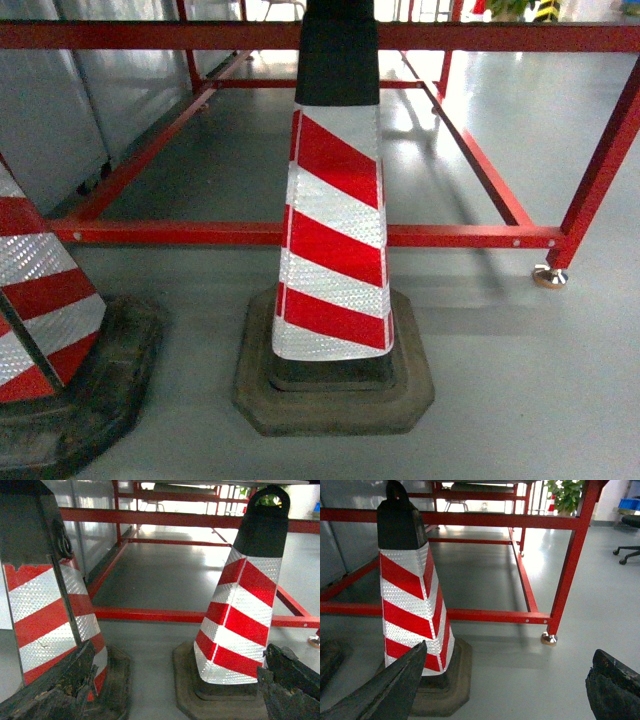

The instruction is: Sort blue parts and orange caps into right shelf containers

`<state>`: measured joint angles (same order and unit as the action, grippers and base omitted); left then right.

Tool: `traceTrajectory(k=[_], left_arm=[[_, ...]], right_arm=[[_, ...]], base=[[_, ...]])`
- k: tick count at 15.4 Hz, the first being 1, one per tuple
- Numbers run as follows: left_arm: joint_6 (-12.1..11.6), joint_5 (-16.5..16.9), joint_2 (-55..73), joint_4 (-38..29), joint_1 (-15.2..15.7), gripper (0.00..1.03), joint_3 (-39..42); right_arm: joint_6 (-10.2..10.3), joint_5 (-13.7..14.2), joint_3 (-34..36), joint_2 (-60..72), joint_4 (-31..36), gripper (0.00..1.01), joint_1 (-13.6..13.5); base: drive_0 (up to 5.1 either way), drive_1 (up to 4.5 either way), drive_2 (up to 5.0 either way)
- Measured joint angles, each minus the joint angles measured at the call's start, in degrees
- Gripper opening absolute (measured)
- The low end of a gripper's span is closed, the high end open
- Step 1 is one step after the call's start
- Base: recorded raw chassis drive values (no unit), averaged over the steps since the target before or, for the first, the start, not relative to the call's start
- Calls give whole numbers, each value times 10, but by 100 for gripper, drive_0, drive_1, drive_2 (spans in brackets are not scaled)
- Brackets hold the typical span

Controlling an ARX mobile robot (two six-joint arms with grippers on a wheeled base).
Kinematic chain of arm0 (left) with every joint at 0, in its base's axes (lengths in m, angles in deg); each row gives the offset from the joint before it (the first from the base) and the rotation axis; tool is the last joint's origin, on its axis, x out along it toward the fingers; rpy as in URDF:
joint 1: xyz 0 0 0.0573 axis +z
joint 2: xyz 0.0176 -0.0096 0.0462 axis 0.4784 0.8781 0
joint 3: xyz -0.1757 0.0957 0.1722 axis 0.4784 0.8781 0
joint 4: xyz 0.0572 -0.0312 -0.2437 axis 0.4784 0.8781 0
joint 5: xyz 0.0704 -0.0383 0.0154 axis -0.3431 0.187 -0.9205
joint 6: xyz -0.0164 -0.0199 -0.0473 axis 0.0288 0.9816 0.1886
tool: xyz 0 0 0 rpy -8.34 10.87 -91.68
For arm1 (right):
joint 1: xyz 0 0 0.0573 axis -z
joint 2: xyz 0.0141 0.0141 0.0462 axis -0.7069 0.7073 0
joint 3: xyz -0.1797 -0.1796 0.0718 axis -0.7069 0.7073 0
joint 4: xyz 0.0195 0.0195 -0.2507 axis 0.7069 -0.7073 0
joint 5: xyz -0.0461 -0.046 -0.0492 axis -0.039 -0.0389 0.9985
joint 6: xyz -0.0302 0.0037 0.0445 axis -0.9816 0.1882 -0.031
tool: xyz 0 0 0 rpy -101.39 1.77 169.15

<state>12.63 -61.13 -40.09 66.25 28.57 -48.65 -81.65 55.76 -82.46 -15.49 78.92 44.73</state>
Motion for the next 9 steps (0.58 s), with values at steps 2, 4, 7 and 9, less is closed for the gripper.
traceTrajectory(k=[2, 4, 7, 9], left_arm=[[0, -1, 0, -1, 0, 98, 0], [-1, 0, 0, -2, 0, 98, 0], [-5, -1, 0, -2, 0, 98, 0], [-6, 0, 0, -2, 0, 98, 0]], right_arm=[[0, 0, 0, 0, 0, 98, 0], [0, 0, 0, 0, 2, 98, 0], [2, 0, 0, 0, 1, 98, 0], [4, 1, 0, 0, 2, 98, 0]], base=[[0, 0, 0], [0, 0, 0], [0, 0, 0], [0, 0, 0]])
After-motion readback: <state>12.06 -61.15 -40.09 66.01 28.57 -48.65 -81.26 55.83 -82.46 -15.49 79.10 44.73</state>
